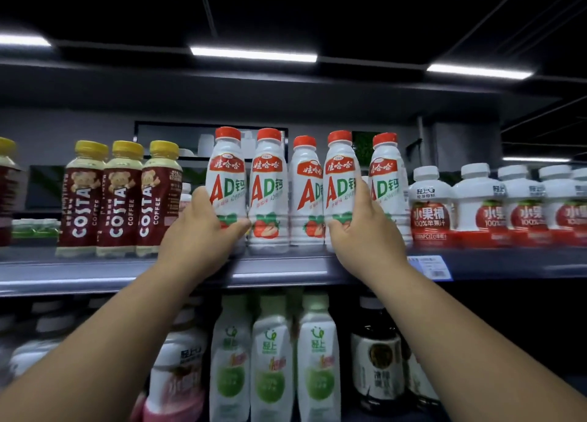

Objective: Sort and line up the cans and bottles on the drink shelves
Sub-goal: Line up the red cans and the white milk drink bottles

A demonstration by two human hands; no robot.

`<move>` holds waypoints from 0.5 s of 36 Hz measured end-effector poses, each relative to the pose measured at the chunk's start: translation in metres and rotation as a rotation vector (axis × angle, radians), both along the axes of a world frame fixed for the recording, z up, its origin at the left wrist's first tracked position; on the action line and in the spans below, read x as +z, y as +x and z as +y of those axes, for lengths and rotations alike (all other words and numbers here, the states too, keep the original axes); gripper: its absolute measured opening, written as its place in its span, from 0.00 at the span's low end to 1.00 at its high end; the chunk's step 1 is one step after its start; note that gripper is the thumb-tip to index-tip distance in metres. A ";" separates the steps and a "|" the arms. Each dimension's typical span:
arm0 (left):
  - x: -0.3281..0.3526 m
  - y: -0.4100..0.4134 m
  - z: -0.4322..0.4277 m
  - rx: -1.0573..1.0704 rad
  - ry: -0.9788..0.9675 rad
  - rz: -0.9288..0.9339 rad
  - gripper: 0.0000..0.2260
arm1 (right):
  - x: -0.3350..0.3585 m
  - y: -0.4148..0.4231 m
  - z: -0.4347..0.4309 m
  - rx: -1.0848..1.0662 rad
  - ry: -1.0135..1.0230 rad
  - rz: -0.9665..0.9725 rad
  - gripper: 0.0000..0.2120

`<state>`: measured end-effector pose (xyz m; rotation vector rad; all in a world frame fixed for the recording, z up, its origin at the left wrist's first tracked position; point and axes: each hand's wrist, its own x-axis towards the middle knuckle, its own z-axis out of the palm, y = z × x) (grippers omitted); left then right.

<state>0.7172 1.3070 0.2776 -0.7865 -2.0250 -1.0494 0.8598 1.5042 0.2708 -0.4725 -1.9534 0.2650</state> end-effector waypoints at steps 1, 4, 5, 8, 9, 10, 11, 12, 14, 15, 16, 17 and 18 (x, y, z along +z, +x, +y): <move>0.000 0.000 0.000 -0.001 0.003 0.003 0.24 | -0.001 -0.001 -0.001 -0.009 0.005 0.005 0.41; -0.001 0.000 0.000 0.000 0.008 0.011 0.25 | -0.003 -0.004 -0.003 -0.031 0.031 0.005 0.41; -0.001 -0.001 0.000 0.003 0.008 0.017 0.25 | -0.004 -0.004 -0.003 -0.037 0.040 0.004 0.40; -0.001 -0.002 0.000 0.003 0.011 0.027 0.27 | -0.005 -0.004 -0.004 -0.041 0.040 0.016 0.39; -0.001 -0.002 -0.001 0.003 0.010 0.026 0.28 | -0.005 -0.004 -0.005 -0.037 0.042 0.022 0.39; -0.001 -0.001 -0.001 0.003 0.008 0.024 0.29 | -0.006 -0.004 -0.005 -0.035 0.046 0.026 0.39; -0.001 -0.001 -0.001 0.004 0.005 0.023 0.30 | -0.006 -0.005 -0.005 -0.031 0.047 0.031 0.39; -0.001 -0.001 -0.001 0.006 0.004 0.023 0.30 | -0.006 -0.005 -0.005 -0.028 0.041 0.041 0.39; -0.001 -0.001 -0.001 0.012 0.003 0.026 0.30 | -0.006 -0.006 -0.005 -0.028 0.036 0.061 0.39; -0.001 0.000 -0.001 0.016 0.001 0.028 0.31 | -0.006 -0.006 -0.005 -0.031 0.037 0.069 0.39; -0.001 0.000 -0.001 0.019 -0.001 0.029 0.31 | -0.007 -0.006 -0.004 -0.037 0.042 0.075 0.39; -0.001 -0.001 -0.001 0.021 -0.003 0.030 0.31 | -0.007 -0.006 -0.004 -0.046 0.050 0.081 0.39; -0.001 -0.001 -0.002 0.021 -0.004 0.032 0.31 | -0.007 -0.006 -0.004 -0.057 0.058 0.085 0.38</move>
